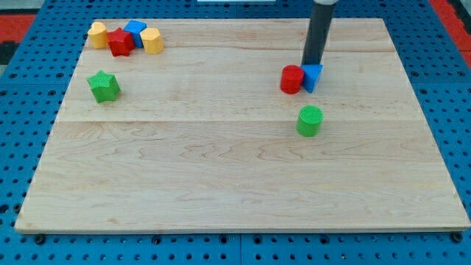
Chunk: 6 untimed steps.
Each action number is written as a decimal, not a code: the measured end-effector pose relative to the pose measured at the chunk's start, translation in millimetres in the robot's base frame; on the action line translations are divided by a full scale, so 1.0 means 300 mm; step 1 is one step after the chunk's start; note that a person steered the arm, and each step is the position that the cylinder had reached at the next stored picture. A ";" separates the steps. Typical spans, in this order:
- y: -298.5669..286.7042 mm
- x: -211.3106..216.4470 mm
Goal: Push the red circle towards the green star
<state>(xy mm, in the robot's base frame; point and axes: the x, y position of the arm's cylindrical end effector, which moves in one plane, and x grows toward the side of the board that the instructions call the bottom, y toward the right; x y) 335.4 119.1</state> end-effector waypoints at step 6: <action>-0.350 0.109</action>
